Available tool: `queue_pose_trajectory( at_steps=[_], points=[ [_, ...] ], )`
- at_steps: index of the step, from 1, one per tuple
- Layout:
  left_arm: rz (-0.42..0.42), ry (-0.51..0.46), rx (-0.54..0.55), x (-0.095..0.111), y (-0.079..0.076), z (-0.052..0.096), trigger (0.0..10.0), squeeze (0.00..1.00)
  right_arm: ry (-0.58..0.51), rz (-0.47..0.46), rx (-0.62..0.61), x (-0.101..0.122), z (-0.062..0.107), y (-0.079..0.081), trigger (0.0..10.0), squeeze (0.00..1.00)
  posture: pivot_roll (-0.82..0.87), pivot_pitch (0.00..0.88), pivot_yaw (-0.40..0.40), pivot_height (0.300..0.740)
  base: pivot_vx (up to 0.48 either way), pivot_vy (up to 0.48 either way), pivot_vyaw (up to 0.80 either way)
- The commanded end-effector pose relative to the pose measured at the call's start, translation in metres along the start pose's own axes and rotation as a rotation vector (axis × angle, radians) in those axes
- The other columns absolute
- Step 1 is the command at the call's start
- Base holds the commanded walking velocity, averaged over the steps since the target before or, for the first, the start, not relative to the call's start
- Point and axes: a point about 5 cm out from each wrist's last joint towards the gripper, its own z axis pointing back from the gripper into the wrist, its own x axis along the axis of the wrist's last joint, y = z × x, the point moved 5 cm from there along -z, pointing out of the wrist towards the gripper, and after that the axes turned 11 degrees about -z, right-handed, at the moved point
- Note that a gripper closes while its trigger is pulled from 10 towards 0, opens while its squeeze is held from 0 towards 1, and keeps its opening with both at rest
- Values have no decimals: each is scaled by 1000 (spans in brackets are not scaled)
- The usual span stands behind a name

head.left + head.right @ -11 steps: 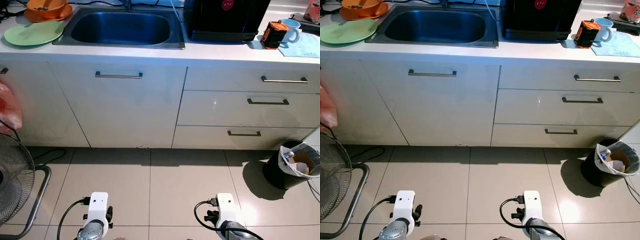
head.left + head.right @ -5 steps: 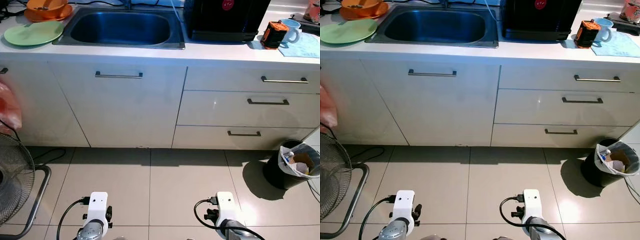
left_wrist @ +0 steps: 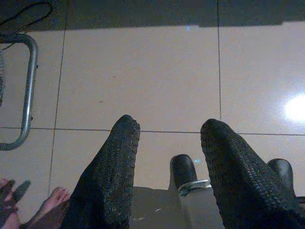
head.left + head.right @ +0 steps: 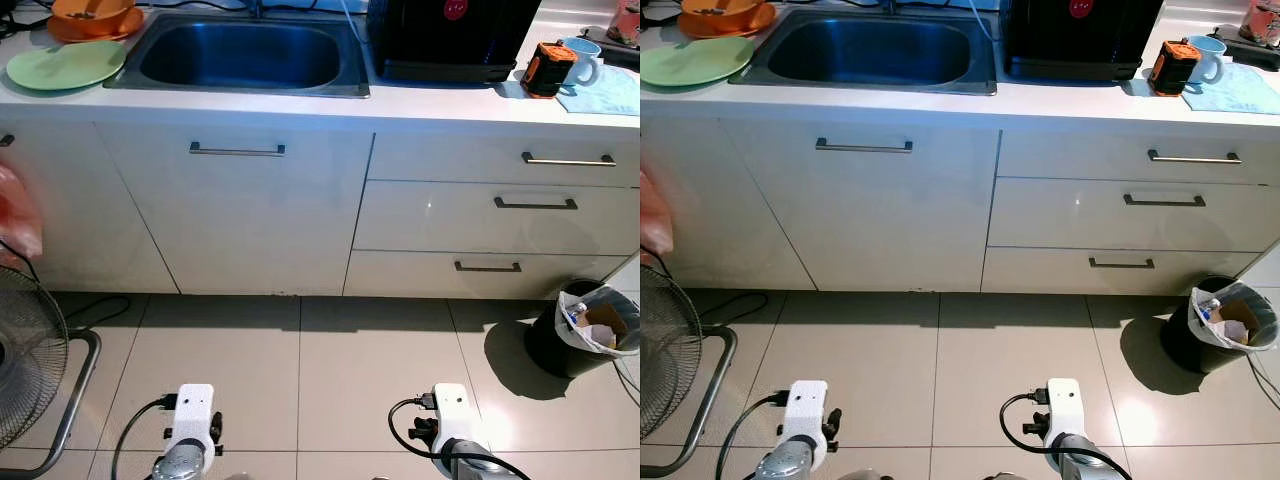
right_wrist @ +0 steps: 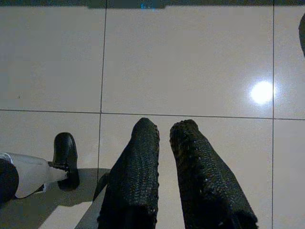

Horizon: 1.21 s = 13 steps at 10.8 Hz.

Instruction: Kitchen organization

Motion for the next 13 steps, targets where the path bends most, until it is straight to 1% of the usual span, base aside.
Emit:
queue_pose_trajectory(
  at_steps=[1,13],
  points=[
    [7,13,13,-1,4,0,10000,0,7,-14,-11,-2,1,-3,10000,0,11,78,-32,740,266,0,0],
    [-4,3,8,2,1,-1,10000,0,9,-10,-5,-1,0,-2,10000,0,7,68,-26,740,294,0,0]
  ],
)
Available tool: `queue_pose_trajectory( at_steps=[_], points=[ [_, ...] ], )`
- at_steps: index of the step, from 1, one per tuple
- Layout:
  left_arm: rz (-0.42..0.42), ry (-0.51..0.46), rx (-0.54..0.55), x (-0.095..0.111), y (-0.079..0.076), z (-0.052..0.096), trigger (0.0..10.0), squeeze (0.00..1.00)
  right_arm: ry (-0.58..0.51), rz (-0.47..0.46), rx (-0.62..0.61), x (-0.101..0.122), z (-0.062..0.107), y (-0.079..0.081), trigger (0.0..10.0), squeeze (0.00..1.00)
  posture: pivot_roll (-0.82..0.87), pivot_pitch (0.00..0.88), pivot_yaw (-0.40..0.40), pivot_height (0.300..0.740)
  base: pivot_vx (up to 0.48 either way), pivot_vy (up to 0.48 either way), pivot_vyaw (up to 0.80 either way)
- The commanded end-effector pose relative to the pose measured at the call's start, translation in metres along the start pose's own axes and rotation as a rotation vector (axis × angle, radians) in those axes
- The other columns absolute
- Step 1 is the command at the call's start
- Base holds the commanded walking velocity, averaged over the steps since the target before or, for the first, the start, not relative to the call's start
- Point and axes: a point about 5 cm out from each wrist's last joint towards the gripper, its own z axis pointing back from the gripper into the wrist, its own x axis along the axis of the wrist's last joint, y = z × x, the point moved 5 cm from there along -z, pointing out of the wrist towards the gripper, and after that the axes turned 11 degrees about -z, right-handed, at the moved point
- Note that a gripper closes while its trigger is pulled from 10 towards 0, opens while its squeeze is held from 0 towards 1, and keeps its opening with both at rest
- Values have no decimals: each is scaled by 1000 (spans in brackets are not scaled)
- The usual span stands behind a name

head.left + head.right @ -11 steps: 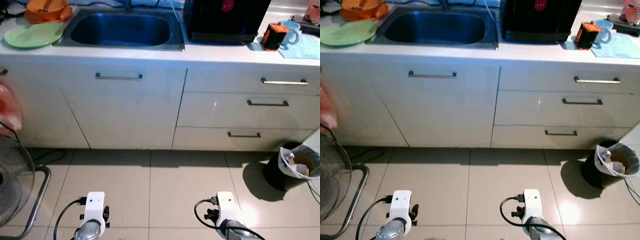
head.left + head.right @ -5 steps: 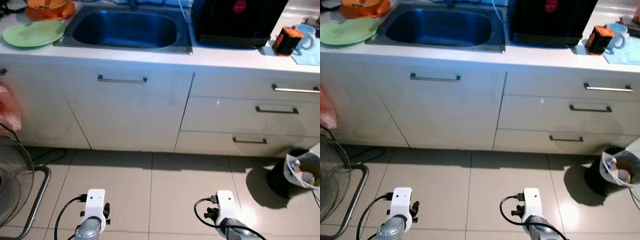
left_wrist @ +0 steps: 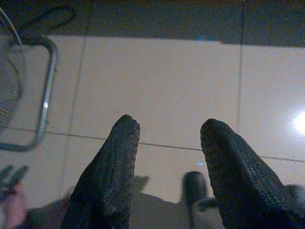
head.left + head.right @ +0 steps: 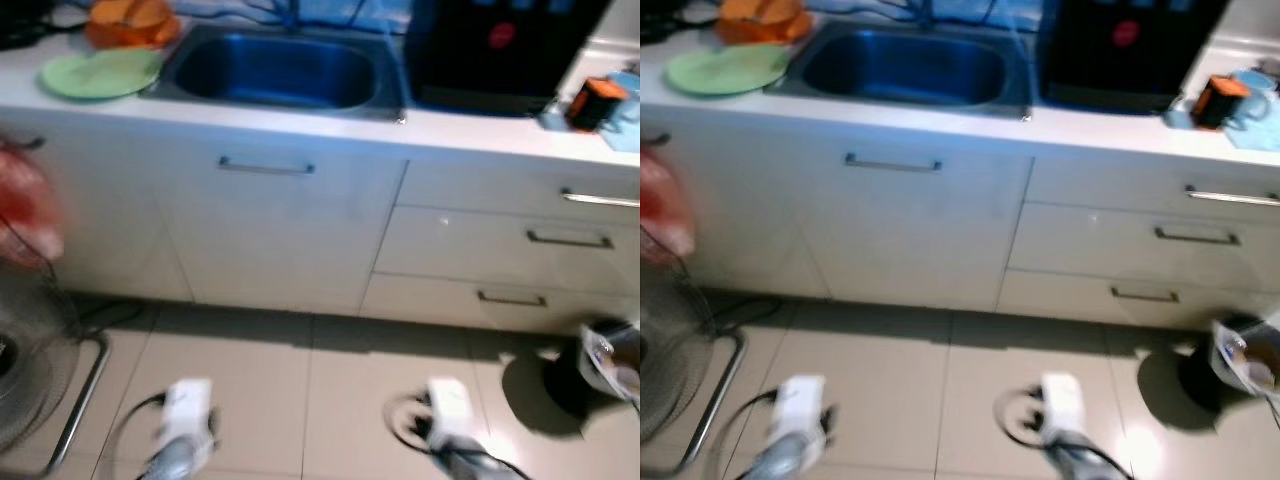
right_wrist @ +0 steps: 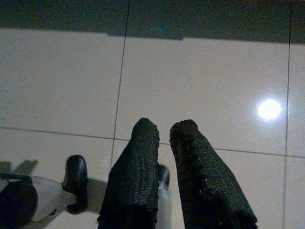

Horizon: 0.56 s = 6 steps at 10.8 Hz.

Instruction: Kitchen organization

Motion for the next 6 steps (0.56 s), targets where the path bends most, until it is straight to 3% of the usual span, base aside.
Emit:
queue_pose_trajectory(
  at_steps=[1,6],
  points=[
    [2,-14,-17,8,-10,-1,10000,0,21,-8,-39,-7,4,-16,10000,0,7,68,-26,740,334,0,0],
    [3,-16,-19,9,-11,-1,10000,0,22,-8,-40,-7,4,-17,10000,0,8,74,-29,740,335,0,0]
  ],
)
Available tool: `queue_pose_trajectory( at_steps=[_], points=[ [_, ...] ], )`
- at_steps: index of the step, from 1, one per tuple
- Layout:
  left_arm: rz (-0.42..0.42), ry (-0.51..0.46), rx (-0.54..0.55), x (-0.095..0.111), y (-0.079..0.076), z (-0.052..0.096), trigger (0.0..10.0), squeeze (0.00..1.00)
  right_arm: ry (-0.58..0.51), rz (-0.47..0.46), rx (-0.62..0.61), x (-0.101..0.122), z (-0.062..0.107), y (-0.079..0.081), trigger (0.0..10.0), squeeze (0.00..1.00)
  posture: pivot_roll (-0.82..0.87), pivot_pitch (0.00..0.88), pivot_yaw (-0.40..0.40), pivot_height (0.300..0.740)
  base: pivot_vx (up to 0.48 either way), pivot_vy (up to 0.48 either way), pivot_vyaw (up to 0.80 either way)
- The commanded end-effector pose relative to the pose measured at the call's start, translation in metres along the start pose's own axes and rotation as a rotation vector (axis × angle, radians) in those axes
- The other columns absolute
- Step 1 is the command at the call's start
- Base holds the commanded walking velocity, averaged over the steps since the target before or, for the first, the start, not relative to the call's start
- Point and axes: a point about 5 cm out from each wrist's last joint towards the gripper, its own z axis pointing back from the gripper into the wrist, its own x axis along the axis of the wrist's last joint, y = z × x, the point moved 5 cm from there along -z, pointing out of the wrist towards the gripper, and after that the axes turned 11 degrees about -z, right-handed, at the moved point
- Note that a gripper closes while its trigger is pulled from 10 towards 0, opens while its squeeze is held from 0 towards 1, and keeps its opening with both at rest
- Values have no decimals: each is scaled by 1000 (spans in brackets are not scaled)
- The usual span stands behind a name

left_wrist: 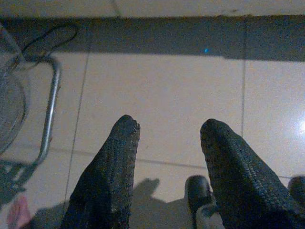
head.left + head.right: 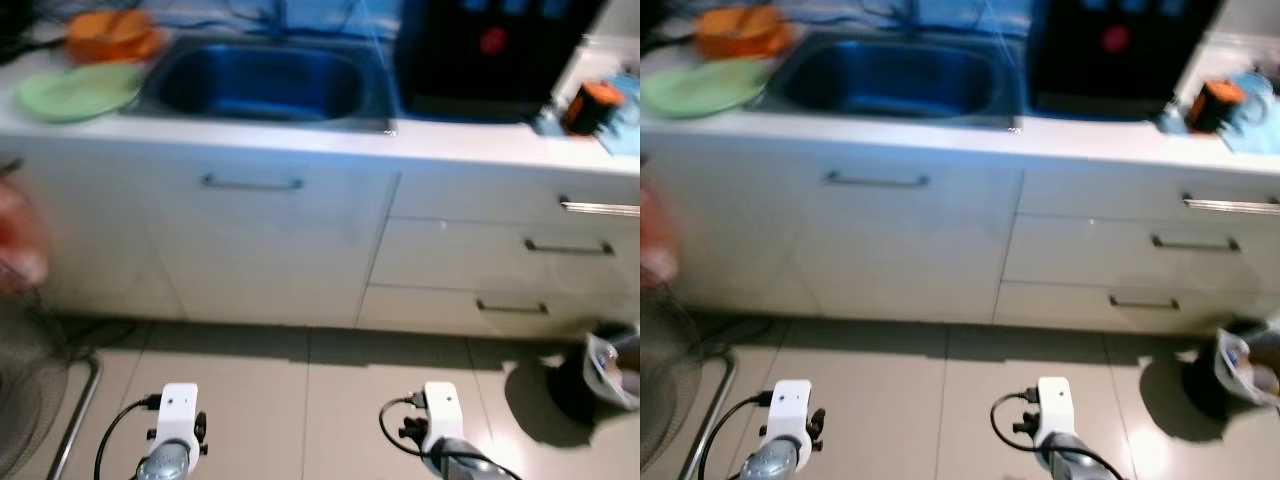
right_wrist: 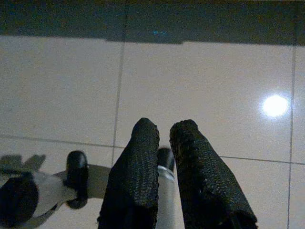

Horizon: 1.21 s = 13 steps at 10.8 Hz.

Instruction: Kitchen organization

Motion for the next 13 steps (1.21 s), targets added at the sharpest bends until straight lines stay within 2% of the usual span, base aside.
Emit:
queue_pose_trajectory(
  at_steps=[1,9,13],
  points=[
    [4,-2,-18,2,-9,0,10000,0,2,-4,-26,1,2,-12,10000,0,8,74,-29,740,334,0,0],
    [-6,6,-40,0,-13,1,10000,0,3,-5,-27,1,2,-11,10000,0,6,75,-27,740,329,0,0],
    [-16,14,-55,-2,-16,1,10000,0,5,-3,-23,0,2,-11,10000,0,6,74,-26,740,0,0,0]
  ],
)
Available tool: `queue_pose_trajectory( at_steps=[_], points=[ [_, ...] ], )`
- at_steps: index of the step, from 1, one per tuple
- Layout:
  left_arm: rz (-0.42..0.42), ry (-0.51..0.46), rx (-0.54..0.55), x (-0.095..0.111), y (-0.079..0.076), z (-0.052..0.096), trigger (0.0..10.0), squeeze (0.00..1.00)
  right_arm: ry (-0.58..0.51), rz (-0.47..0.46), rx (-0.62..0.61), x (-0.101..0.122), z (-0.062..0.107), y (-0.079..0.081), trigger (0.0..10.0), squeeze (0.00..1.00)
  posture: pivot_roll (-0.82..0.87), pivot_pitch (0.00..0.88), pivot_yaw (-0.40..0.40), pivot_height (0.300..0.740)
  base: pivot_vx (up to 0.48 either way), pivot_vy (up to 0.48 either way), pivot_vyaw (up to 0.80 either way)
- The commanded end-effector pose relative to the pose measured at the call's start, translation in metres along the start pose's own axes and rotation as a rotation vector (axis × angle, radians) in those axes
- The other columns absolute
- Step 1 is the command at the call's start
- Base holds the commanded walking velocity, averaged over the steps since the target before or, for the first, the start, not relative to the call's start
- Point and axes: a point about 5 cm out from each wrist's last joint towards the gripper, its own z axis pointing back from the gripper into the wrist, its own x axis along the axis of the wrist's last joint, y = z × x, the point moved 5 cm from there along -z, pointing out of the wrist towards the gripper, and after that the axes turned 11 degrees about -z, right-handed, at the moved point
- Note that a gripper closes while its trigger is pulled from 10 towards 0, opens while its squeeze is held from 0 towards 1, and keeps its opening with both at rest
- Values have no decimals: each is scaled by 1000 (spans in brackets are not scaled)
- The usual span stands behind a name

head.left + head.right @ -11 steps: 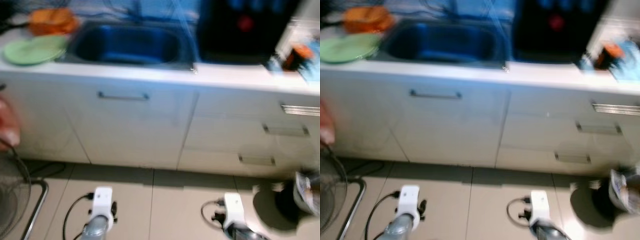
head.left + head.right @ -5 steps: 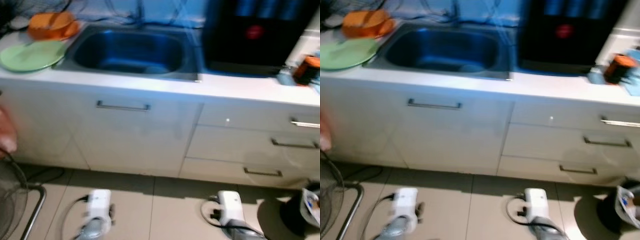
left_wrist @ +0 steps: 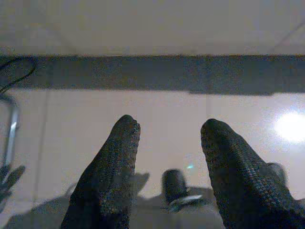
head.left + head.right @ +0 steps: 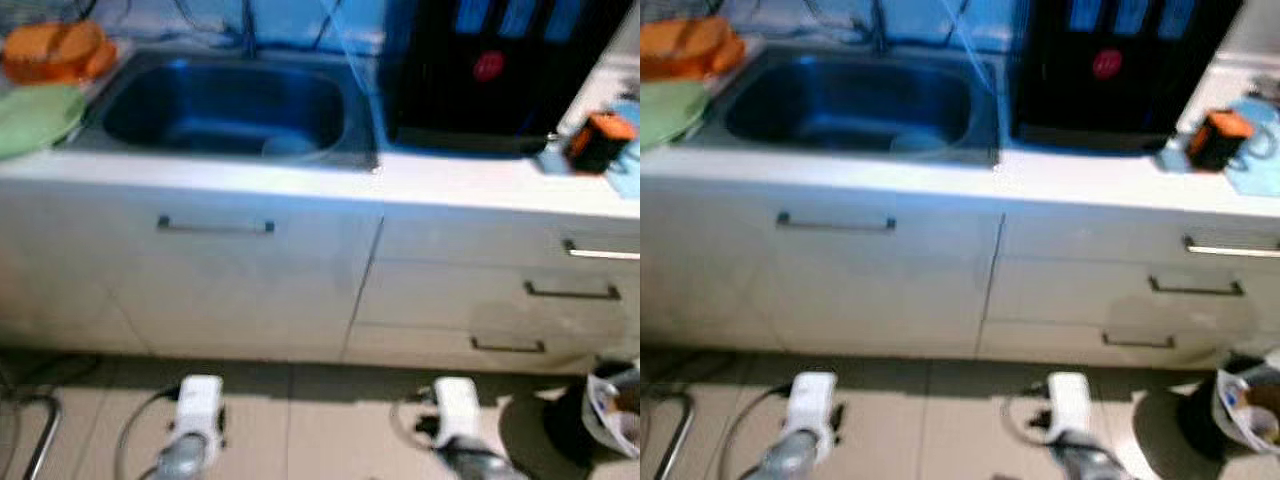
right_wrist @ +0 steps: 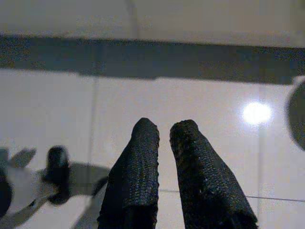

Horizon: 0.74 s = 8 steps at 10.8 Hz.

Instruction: Kitchen organization

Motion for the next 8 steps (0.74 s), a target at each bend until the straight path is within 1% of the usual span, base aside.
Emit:
queue_pose_trajectory(
  at_steps=[1,8],
  points=[
    [-3,30,-13,-9,-5,2,10000,0,14,0,-10,-3,1,-5,10000,0,4,81,-28,740,0,0,0],
    [8,33,-13,-11,-8,3,10000,0,14,-3,-14,-3,1,-6,10000,0,9,94,-36,740,0,0,0]
  ],
)
